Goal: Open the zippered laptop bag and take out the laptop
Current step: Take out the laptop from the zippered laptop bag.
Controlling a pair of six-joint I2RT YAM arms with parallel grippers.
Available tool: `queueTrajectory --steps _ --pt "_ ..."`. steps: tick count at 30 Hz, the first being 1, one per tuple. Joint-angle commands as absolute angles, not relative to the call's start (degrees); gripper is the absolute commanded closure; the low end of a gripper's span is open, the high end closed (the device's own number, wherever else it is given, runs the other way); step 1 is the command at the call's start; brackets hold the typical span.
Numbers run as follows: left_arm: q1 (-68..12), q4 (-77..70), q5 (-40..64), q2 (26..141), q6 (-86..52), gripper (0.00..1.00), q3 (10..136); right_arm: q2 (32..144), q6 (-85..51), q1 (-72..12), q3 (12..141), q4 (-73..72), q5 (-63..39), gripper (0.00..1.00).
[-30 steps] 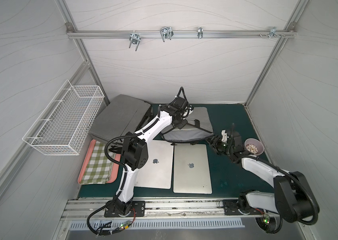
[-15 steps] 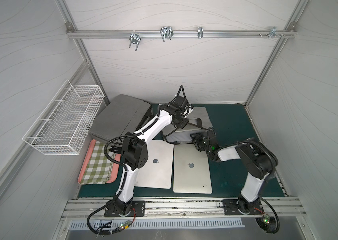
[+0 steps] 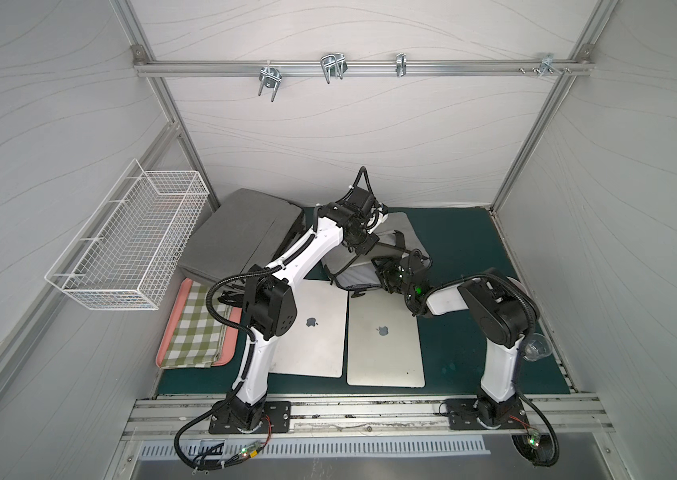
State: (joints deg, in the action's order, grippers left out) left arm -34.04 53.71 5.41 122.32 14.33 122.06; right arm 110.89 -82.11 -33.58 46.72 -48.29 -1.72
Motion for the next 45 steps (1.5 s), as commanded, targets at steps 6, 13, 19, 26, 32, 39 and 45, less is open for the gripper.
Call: queueTrajectory --steps 6,13,19,26,32,39,45 --pt "-34.4 54.4 9.3 121.6 15.0 1.0 126.0 117.3 -85.3 -34.0 52.1 -44.2 -0.7 0.45" --pt "-34.5 54.1 12.0 122.2 15.1 1.0 126.2 124.4 -87.0 -33.4 56.8 -51.6 -2.3 0.51" --pt "-34.6 54.1 13.0 122.2 16.7 1.0 126.0 127.8 -87.6 -33.3 60.8 -52.8 -3.5 0.54" --pt "-34.7 54.5 14.0 122.7 16.9 1.0 125.6 130.2 -89.0 -32.3 62.6 -62.8 -2.4 0.61" --pt "-34.7 55.2 13.7 122.3 16.9 1.0 126.1 133.9 -90.6 -32.3 65.0 -66.9 -0.4 0.62" --pt "-34.1 57.2 14.2 121.7 16.9 1.0 125.9 135.5 -89.8 -31.4 65.8 -68.9 0.1 0.77" --pt "-33.0 56.2 13.2 121.5 16.6 1.0 123.3 132.4 -86.8 -29.9 64.1 -69.5 -2.4 1.0"
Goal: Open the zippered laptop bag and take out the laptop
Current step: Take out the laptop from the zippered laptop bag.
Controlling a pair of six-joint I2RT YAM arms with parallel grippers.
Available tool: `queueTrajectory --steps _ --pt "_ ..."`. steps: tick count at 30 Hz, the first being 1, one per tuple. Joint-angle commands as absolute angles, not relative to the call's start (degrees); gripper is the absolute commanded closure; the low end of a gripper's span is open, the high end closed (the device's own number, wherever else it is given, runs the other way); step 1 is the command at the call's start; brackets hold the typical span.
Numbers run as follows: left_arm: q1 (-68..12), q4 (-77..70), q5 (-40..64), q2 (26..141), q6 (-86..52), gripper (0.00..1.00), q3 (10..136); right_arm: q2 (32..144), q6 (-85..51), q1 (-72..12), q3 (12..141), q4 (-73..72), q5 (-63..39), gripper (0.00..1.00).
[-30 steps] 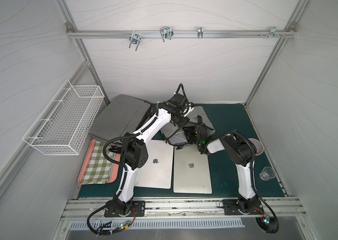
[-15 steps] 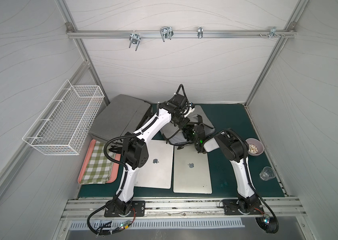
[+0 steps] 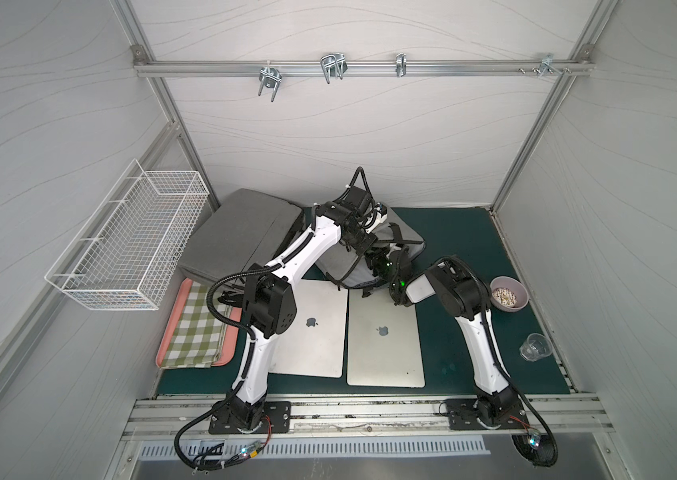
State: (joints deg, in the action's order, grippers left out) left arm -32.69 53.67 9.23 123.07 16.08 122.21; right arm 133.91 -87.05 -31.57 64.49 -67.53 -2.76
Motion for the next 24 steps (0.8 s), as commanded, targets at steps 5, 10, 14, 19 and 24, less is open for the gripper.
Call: queueTrajectory --steps 5,10,14,19,24 --pt "-32.6 53.7 9.0 122.8 16.7 1.0 122.9 126.6 -84.9 -29.5 58.0 -69.3 -3.8 1.0" --pt "-32.7 52.6 5.5 125.5 18.0 1.0 123.7 119.0 -84.3 -30.6 52.0 -68.6 -3.5 1.0" --pt "-32.9 51.4 5.8 126.5 17.1 1.0 124.2 110.8 -83.4 -32.7 46.9 -63.7 -1.6 1.0" --pt "-33.4 51.0 4.9 127.9 16.2 1.0 124.6 100.5 -83.8 -36.6 40.0 -57.8 2.4 1.0" --pt "-33.4 50.7 2.9 128.6 17.1 1.0 124.3 88.6 -80.7 -35.2 33.8 -52.3 1.0 1.0"
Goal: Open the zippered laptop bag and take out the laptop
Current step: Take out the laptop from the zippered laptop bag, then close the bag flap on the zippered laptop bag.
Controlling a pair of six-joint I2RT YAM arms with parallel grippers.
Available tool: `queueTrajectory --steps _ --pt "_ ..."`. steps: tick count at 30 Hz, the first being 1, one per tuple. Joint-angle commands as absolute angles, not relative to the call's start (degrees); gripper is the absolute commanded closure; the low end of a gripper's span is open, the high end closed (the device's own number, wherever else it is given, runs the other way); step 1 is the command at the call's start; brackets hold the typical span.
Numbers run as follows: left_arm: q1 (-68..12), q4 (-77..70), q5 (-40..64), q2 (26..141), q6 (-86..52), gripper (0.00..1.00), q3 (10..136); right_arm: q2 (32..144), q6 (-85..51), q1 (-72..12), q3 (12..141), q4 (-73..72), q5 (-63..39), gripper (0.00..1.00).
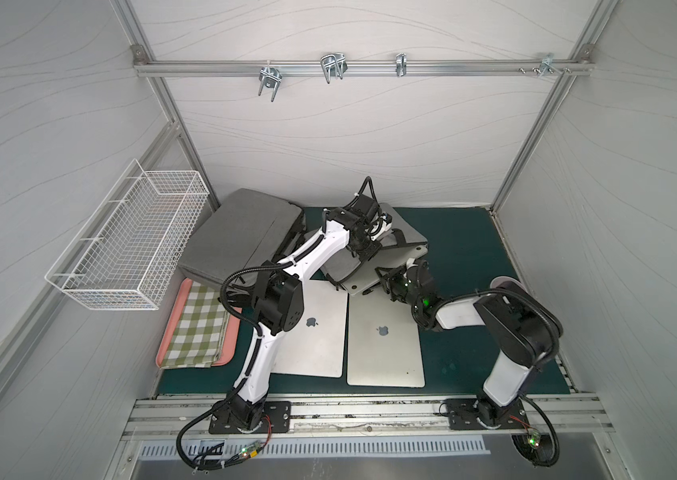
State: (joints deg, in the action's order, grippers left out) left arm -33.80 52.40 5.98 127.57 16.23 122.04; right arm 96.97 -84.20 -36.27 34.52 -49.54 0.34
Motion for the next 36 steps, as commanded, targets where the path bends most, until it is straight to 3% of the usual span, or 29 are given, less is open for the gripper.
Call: queueTrajectory --steps 1,5,10,13,16,24,29,33,34,35,36 --pt "-33.3 50.5 2.2 128.7 17.3 1.0 124.3 86.2 -79.8 -34.5 33.0 -50.3 0.3 1.0" --pt "-32.9 49.7 1.3 129.1 16.4 1.0 123.9 74.8 -75.5 -29.8 28.6 -43.5 -5.3 1.0" --pt "-32.8 50.1 2.8 129.6 15.5 0.96 123.6 57.2 -67.1 -23.5 28.2 -24.1 -15.1 1.0" --pt "-32.8 50.4 4.1 129.3 14.7 0.88 123.3 47.2 -63.6 -19.0 28.7 -12.4 -20.6 1.0" --pt "-32.7 50.4 6.3 128.5 13.5 0.72 122.7 40.7 -61.1 -14.5 30.4 -4.0 -25.8 1.0" --pt "-32.4 52.5 11.3 123.8 9.4 0.53 122.3 39.3 -54.8 -9.8 36.7 1.5 -33.6 1.0" --pt "-29.7 56.8 14.4 118.5 5.4 0.48 122.8 42.7 -49.0 -8.8 40.2 -0.5 -37.2 1.0" --pt "-26.0 58.9 23.6 115.2 -1.8 0.44 122.4 45.2 -45.9 -8.7 42.3 -4.6 -39.6 1.0" --pt "-24.9 58.0 27.2 114.3 -3.7 0.39 121.5 46.1 -45.2 -8.7 43.1 -5.1 -40.8 1.0" --pt "-23.8 56.2 31.0 113.2 -6.7 0.26 120.1 47.0 -45.1 -8.6 43.8 -6.2 -41.5 1.0" --pt "-22.9 54.3 35.2 112.2 -9.1 0.02 118.6 47.6 -45.7 -8.7 43.9 -8.4 -41.7 1.0"
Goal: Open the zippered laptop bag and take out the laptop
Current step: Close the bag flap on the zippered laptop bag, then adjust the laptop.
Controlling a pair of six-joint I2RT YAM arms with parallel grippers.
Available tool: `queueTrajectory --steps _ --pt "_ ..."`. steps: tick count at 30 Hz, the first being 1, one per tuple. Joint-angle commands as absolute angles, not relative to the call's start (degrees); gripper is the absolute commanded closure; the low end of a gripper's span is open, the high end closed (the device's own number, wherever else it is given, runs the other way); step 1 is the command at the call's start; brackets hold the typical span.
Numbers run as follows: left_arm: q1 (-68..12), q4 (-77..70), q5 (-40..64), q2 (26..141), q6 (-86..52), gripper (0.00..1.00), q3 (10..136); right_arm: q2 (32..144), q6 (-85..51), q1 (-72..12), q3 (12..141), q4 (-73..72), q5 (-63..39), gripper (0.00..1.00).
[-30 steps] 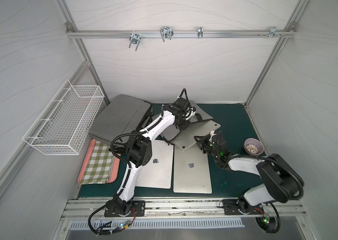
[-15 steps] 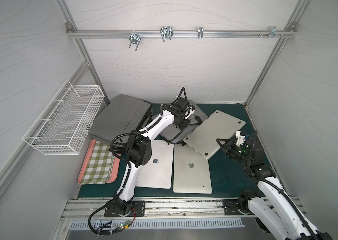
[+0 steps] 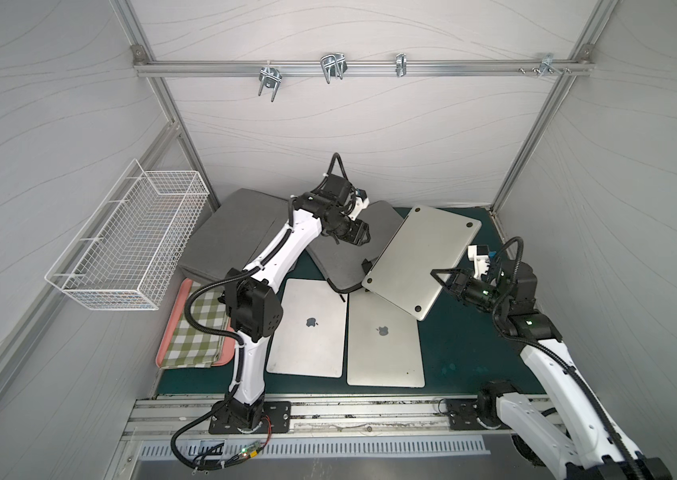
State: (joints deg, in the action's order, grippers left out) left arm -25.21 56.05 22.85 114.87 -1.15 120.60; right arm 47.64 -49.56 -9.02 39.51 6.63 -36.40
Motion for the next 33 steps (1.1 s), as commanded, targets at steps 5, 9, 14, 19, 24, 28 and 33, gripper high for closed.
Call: queueTrajectory --steps 5,9,14,19,24,28,33 --pt "-22.5 46.4 46.5 107.0 -13.2 0.02 113.3 51.9 -50.4 -8.7 45.6 -17.3 -44.2 1.0" --pt "-22.2 44.9 49.9 106.9 -13.9 0.05 112.1 53.7 -54.1 -9.0 47.5 -21.8 -46.2 1.0" --pt "-22.2 44.7 55.7 109.5 -18.2 0.15 114.8 56.5 -59.7 -9.0 48.3 -29.1 -48.6 1.0" --pt "-22.3 38.2 63.2 108.9 -24.0 0.31 114.6 58.6 -60.6 -9.4 50.3 -30.5 -50.0 1.0" --pt "-22.7 34.3 68.3 108.0 -29.0 0.48 113.6 61.3 -61.9 -9.4 51.6 -32.6 -51.1 1.0" --pt "-23.6 37.5 68.0 107.2 -26.8 0.48 113.5 63.4 -63.4 -10.1 53.0 -34.7 -52.0 1.0" --pt "-23.5 37.4 68.0 106.2 -27.6 0.64 113.0 65.0 -61.8 -9.8 53.1 -32.6 -52.5 1.0"
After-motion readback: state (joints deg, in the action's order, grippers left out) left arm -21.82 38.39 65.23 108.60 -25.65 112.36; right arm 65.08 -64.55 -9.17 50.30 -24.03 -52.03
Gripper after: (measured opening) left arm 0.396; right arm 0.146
